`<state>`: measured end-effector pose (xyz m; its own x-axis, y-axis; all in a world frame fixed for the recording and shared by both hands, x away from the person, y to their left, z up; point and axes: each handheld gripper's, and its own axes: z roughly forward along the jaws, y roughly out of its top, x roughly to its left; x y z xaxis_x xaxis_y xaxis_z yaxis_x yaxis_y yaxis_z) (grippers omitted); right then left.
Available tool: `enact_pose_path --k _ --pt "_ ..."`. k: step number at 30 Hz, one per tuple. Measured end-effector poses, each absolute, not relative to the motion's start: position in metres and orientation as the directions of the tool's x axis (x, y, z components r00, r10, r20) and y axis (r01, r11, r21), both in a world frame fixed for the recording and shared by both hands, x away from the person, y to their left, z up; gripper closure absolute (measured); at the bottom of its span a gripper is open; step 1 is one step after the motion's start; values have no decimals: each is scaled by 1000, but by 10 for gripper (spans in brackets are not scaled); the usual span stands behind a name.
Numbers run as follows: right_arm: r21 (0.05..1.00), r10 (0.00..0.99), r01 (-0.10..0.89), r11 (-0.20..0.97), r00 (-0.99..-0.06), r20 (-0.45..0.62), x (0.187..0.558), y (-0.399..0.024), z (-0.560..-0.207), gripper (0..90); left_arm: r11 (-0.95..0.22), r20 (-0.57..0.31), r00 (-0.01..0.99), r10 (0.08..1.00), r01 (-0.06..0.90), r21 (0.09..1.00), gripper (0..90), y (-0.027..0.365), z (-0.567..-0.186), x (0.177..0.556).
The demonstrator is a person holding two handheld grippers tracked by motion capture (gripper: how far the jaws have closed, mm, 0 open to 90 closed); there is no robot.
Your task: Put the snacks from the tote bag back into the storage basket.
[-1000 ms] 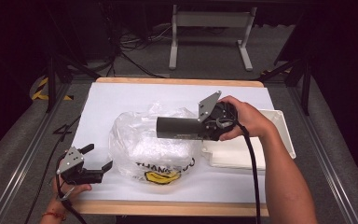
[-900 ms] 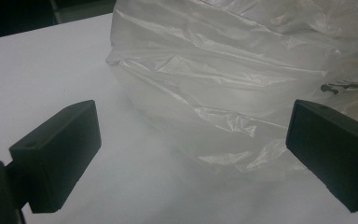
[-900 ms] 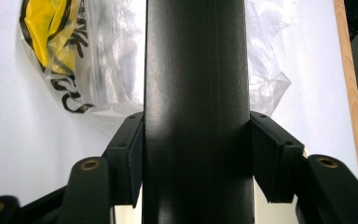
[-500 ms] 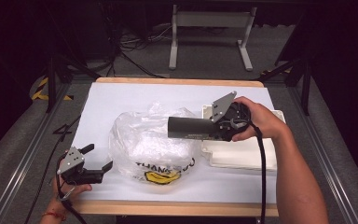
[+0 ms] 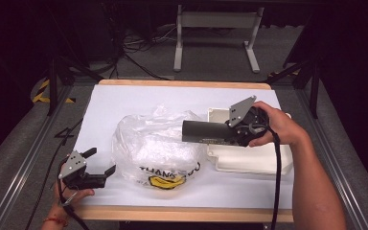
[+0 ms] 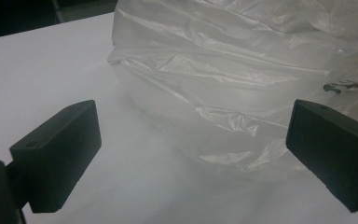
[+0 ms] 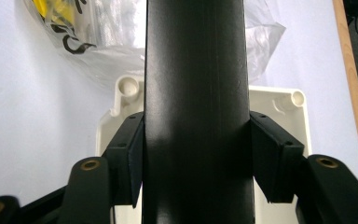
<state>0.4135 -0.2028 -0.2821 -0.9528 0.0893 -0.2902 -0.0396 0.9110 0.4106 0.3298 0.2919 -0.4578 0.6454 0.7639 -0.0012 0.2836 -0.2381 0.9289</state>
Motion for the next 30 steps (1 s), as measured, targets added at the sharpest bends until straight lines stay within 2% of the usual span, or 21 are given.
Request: enact_pose_path --k 30 --pt "398 154 37 917 -952 -265 406 -273 -289 431 -239 -9 649 761 293 925 41 292 -458 331"
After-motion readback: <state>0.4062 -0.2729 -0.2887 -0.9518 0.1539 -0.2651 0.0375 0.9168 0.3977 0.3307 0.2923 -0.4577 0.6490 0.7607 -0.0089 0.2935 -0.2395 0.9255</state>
